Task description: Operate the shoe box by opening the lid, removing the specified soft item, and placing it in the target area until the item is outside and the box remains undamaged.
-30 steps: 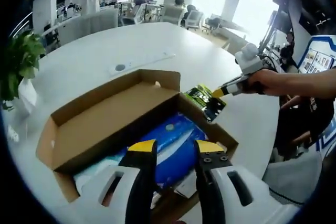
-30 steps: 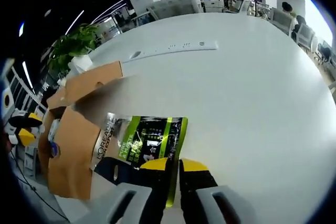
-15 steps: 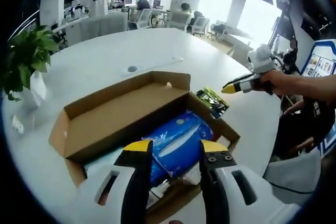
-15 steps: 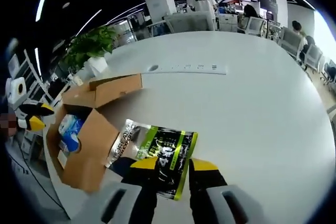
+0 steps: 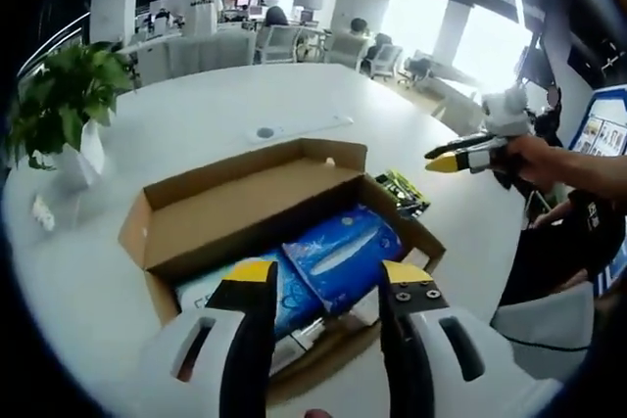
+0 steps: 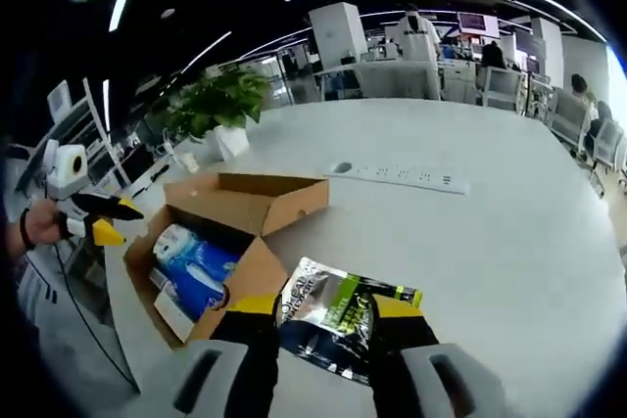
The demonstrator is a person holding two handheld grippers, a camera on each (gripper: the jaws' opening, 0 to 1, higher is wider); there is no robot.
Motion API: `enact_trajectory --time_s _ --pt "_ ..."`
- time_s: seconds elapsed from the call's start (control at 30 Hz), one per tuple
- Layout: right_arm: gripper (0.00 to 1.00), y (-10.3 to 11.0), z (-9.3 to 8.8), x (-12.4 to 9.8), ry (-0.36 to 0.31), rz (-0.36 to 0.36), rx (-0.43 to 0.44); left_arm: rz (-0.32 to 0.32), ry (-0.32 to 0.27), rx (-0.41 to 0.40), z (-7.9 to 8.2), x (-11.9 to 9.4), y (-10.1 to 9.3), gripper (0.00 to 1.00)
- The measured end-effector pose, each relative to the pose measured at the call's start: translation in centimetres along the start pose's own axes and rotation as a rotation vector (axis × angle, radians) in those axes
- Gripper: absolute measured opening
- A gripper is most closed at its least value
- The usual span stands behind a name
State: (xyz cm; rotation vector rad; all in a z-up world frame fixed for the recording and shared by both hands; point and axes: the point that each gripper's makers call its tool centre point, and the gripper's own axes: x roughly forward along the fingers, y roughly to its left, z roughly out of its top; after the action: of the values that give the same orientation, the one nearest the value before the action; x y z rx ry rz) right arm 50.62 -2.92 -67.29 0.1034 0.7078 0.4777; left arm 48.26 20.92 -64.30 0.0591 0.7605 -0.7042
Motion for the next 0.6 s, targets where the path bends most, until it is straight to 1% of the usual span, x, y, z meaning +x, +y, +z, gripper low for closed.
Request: enact_trajectory --time_s 0.07,0.13,0.17,0.2,0.23,0.3,0.37,0.43,0.6 --pt "0.42 1.2 0.3 0.0 -0.01 0.015 -0.031 0.006 -0.002 -0.004 -0.4 -0.4 0.2 0.43" --pt "0.4 2.9 0.2 0.1 -0.005 0.057 -0.034 0.007 -0.005 -0.014 -0.8 -0.9 0.4 0.44" --pt "0.41 3.2 0.2 0.1 -0.006 0.065 -0.036 0.008 -0.005 -0.016 -0.9 -1.0 0.4 0.44" --pt "0.42 4.1 0.2 0.2 -0.007 0.078 -0.063 0.013 -0.011 -0.024 -1.2 -1.3 0.6 0.44" --pt "0.41 4.4 0.2 0.2 -0.006 0.083 -0.067 0.013 -0.017 -0.027 -1.3 -1.5 0.7 0.44" --pt "0.41 6.0 0.1 0.3 -0.003 0.129 -0.074 0.021 -0.025 -0.035 -1.6 -2.1 1.0 0.45" --pt "0.42 7.0 -0.1 0.5 0.0 0.137 -0.089 0.03 -0.035 -0.038 -1.8 -2.7 1.2 0.46" --pt "0.42 8.3 -0.2 0.8 0.002 0.159 -0.095 0.035 -0.052 -0.049 -2.0 -3.4 1.5 0.47" --pt "0.43 10.9 -0.2 1.3 0.001 0.201 -0.115 0.049 -0.063 -0.067 -2.9 -4.3 2.5 0.48"
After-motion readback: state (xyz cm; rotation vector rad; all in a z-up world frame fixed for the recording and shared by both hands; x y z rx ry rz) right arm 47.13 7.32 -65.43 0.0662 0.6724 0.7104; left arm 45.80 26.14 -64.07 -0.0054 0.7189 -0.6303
